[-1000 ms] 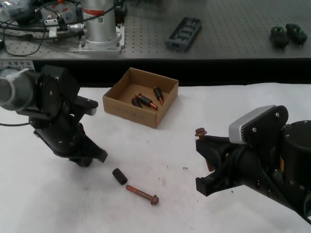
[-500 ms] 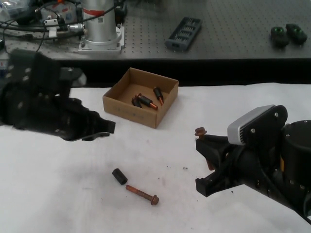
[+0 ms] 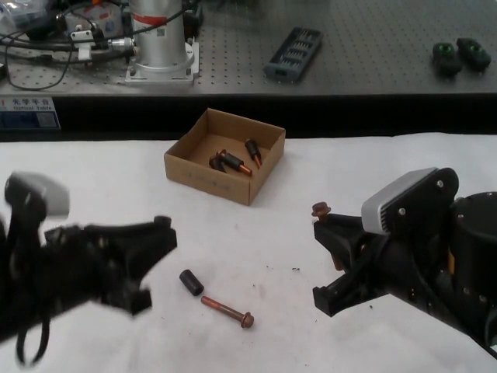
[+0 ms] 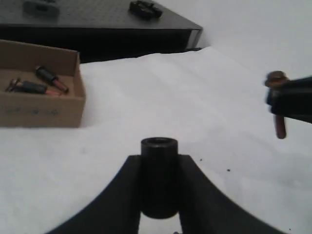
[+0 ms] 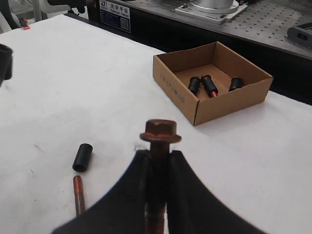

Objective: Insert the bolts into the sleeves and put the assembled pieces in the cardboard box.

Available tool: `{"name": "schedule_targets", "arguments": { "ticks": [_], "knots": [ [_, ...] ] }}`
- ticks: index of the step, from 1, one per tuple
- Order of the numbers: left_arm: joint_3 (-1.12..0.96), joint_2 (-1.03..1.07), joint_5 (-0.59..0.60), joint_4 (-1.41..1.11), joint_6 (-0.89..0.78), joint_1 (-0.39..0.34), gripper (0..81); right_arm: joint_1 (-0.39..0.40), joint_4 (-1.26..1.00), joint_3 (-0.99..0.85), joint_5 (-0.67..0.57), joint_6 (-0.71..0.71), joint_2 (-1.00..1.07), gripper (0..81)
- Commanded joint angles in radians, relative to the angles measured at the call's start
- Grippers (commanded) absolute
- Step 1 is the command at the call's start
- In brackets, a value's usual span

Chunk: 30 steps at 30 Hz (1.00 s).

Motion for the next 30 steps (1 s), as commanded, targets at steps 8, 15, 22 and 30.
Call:
{"name": "schedule_targets", "arguments": {
  "ticks": [8,15,22,30],
  "knots": [
    [0.079,-0.011,-0.016,-0.235,0.09,-0.046,0.6,-0.003,-0.27,-0.01,-0.123,-0.023,-0.012,6.4],
    [-0.003,0.03,-0.185,-0.227,0.116,-0.068,0.6,-0.082,-0.255,-0.129,-0.249,0.009,0.053,6.4],
    [-0.101,0.205,-0.02,-0.251,0.083,-0.068,0.6,-0.132,-0.289,-0.227,-0.413,0.006,0.174,6.4],
    [-0.153,0.469,0.062,-0.533,0.045,-0.076,0.6,-0.175,-0.42,-0.324,-0.589,0.097,0.369,6.4]
  ]
}}
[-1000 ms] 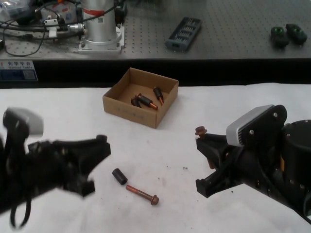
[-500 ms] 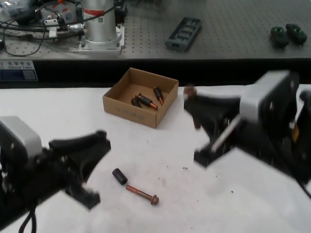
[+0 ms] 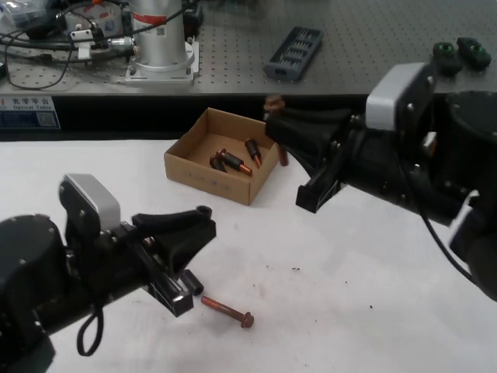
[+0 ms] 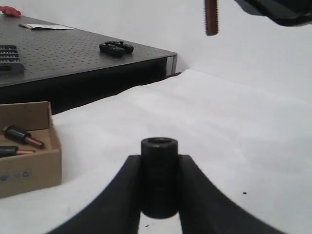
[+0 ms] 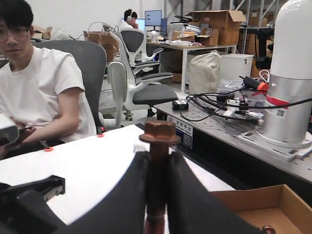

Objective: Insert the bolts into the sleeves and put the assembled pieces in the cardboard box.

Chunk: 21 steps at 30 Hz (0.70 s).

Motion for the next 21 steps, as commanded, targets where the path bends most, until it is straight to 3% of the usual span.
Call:
{"name": "schedule_targets", "arguments": {
  "ticks": [1,7,21],
  "knots": [
    [-0.036,0.105,0.07,-0.144,-0.029,-0.005,0.6,-0.016,-0.037,-0.038,-0.083,0.02,0.06,6.4],
    [-0.049,0.164,0.122,-0.193,-0.065,-0.005,0.6,-0.016,-0.09,-0.056,-0.17,0.013,0.15,6.4],
    [-0.049,0.164,0.151,-0.22,-0.156,-0.018,0.6,0.007,-0.288,-0.059,-0.315,0.201,0.184,6.4]
  ]
}}
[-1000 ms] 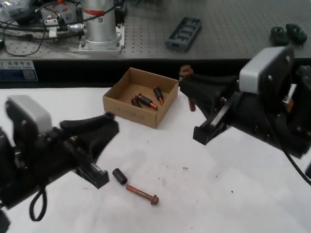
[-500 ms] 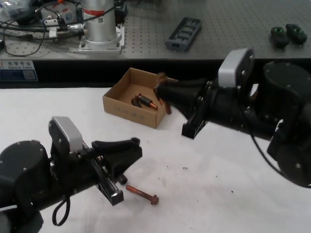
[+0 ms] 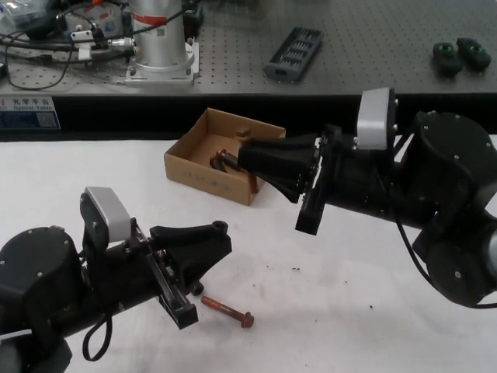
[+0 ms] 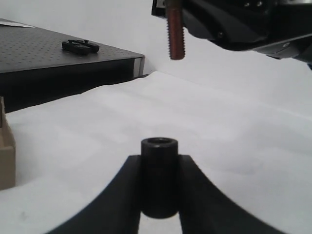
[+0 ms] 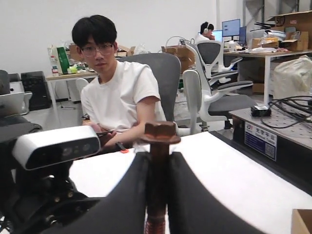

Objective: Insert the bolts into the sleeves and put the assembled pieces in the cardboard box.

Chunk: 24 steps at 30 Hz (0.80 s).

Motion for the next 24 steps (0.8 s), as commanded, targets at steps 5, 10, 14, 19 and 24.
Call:
{"name": "schedule_targets", "arguments": {
  "ticks": [5,10,14,19,24],
  "knots": [
    [-0.001,0.0,0.06,-0.115,-0.123,-0.03,0.6,0.039,-0.029,-0.014,-0.081,0.055,-0.004,6.4],
    [0.001,0.0,0.127,-0.123,-0.142,-0.03,0.6,0.039,-0.029,-0.014,-0.119,0.105,-0.004,6.4],
    [0.001,0.0,0.167,-0.149,-0.184,-0.03,0.6,0.039,-0.029,-0.014,-0.097,0.136,-0.004,6.4],
    [0.001,0.0,0.175,-0.16,-0.197,-0.03,0.6,0.039,-0.029,-0.014,-0.097,0.136,-0.004,6.4],
    [0.001,0.0,0.181,-0.182,-0.213,-0.03,0.6,0.039,-0.029,-0.014,-0.099,0.135,-0.004,6.4]
  ]
}}
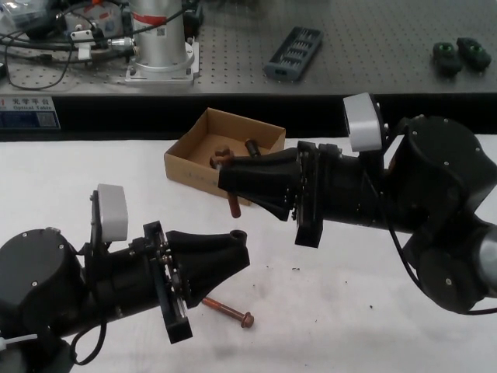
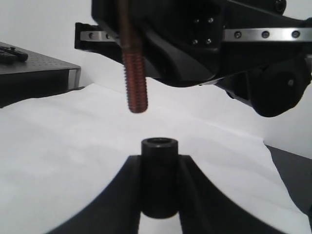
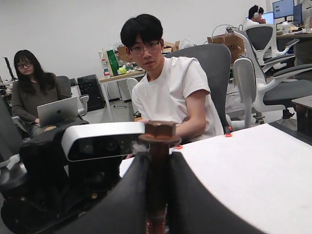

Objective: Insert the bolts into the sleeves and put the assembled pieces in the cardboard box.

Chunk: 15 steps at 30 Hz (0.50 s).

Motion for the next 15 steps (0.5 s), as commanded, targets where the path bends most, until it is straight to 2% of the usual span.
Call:
{"name": "schedule_targets", "arguments": {
  "ticks": [1,15],
  "knots": [
    [-0.001,0.0,0.009,-0.04,-0.02,-0.003,0.6,-0.001,-0.016,-0.014,-0.002,0.007,-0.004,6.4],
    [-0.001,0.0,0.009,-0.053,-0.027,0.0,0.6,0.002,-0.016,-0.012,-0.065,0.007,-0.004,6.4]
  ]
}}
